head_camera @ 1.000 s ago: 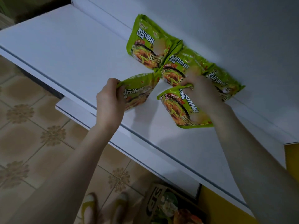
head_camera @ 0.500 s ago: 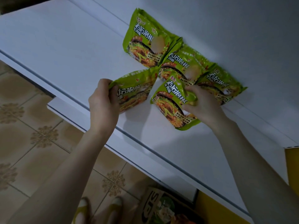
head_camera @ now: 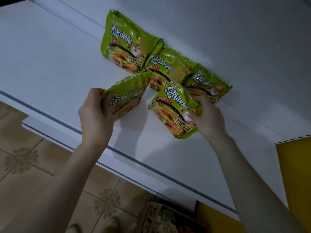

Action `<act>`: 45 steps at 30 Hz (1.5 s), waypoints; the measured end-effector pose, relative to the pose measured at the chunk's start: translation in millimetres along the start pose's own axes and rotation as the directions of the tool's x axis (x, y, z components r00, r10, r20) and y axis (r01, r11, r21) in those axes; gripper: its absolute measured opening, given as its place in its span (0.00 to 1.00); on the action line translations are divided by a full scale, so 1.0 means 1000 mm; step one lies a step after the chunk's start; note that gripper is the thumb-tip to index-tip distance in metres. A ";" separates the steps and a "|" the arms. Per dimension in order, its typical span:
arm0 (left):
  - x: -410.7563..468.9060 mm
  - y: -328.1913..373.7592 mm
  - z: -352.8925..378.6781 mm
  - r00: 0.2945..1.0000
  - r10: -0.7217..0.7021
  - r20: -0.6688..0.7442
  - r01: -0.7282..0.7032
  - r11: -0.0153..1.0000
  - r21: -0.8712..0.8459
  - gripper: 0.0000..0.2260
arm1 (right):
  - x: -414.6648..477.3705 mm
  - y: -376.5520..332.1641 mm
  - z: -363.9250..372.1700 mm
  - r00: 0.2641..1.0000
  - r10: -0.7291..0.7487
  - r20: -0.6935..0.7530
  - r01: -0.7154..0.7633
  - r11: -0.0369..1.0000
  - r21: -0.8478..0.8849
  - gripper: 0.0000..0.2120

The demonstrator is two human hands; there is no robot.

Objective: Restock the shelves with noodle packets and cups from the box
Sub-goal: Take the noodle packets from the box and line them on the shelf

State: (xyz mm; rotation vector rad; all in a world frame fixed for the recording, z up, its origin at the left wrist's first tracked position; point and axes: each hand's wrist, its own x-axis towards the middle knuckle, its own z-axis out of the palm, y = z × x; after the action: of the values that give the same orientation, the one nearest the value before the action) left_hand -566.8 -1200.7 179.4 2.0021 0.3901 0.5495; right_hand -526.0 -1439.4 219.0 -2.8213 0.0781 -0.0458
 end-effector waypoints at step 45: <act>-0.008 0.006 0.037 0.991 0.126 0.043 -0.125 0.992 -0.008 0.07 | 0.086 0.074 0.062 0.717 0.645 -0.265 -0.272 0.608 0.746 0.27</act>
State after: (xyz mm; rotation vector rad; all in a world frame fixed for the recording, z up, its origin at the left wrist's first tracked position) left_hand -554.1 -1234.8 167.6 2.0397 0.2371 0.5838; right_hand -441.4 -1495.4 138.7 -1.8975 0.7901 -0.5904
